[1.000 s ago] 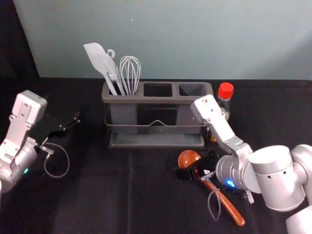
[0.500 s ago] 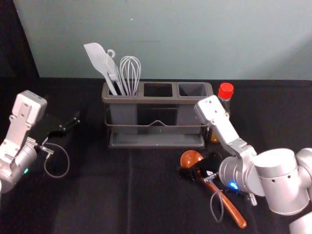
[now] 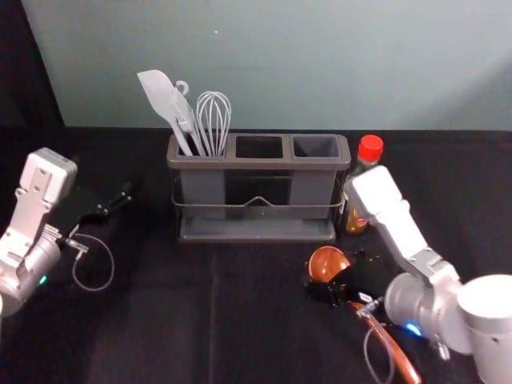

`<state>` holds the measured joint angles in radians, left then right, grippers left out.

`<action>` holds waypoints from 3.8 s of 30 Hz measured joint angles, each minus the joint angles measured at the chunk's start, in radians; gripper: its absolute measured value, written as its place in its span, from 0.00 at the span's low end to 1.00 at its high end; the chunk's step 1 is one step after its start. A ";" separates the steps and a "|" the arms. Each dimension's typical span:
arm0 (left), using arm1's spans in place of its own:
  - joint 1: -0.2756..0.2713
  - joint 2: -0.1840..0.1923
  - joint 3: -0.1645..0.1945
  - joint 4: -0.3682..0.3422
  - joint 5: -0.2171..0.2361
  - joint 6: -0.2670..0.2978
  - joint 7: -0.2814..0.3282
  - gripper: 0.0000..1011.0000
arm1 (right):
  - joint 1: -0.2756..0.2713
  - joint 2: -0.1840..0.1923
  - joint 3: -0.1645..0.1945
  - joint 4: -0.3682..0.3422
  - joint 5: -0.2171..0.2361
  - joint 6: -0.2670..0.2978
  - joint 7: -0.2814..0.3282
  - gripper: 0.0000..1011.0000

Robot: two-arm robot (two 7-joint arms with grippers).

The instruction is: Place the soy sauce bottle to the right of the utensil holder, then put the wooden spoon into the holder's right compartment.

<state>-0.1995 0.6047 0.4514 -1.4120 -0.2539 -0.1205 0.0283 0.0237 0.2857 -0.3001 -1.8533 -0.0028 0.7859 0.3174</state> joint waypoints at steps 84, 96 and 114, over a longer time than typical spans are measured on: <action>0.000 0.000 0.000 0.000 0.000 0.000 0.000 0.99 | -0.074 0.030 0.104 0.051 0.160 -1.185 0.076 0.83; 0.000 0.000 0.000 0.000 0.000 0.000 0.000 0.99 | 0.157 -0.013 0.047 0.226 0.283 -1.303 0.171 0.83; 0.000 0.000 0.000 0.000 0.000 0.000 0.000 0.99 | 0.411 -0.110 0.002 0.581 0.431 -1.435 0.312 0.83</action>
<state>-0.1995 0.6047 0.4514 -1.4120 -0.2539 -0.1205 0.0283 0.4351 0.1761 -0.2983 -1.2722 0.4284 -0.6493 0.6293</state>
